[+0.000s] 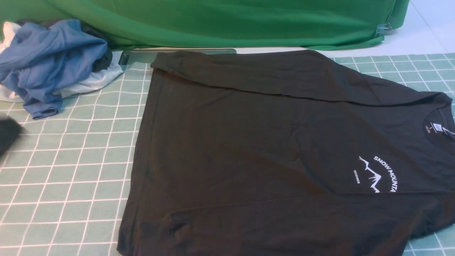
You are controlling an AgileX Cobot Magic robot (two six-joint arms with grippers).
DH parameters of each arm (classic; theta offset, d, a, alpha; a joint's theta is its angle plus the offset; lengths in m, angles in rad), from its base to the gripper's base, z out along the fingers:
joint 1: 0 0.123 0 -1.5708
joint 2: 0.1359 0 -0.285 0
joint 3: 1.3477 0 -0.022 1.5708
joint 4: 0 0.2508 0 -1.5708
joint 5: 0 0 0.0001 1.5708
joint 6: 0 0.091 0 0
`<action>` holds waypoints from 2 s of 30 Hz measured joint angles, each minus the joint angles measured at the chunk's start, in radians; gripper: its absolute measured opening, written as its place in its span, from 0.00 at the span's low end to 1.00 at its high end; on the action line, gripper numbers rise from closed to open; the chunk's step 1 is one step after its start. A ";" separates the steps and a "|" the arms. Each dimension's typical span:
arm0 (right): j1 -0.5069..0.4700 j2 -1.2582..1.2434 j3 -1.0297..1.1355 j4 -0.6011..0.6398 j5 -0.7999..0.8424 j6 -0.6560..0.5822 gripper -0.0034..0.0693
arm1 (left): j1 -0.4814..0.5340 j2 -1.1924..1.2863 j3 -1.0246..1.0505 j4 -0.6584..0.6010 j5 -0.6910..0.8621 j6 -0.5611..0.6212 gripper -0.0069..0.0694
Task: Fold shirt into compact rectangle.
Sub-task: 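Grasp the left edge of the dark T-shirt lying flat on the table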
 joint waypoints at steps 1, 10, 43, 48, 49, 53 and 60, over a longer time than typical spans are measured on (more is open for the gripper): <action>0.001 0.009 -0.017 -0.005 0.007 -0.017 0.20 | 0.000 0.052 -0.016 0.006 0.056 0.020 0.11; 0.010 0.347 -0.604 -0.021 0.580 -0.504 0.09 | -0.011 0.555 -0.047 -0.017 0.272 0.224 0.11; 0.010 0.744 -0.910 -0.025 1.152 -0.751 0.12 | -0.320 1.033 -0.049 0.181 -0.131 0.204 0.61; 0.010 0.744 -0.910 -0.025 1.149 -0.751 0.13 | -0.320 1.033 -0.049 0.150 -0.142 0.204 0.60; 0.010 0.744 -0.910 -0.025 1.149 -0.751 0.14 | -0.320 1.035 -0.049 0.140 -0.144 0.204 0.60; 0.010 0.744 -0.910 -0.024 1.146 -0.751 0.15 | -0.320 1.052 -0.051 0.118 -0.140 0.204 0.54; 0.010 0.744 -0.910 -0.023 1.146 -0.751 0.16 | -0.320 1.067 -0.056 0.098 -0.137 0.204 0.26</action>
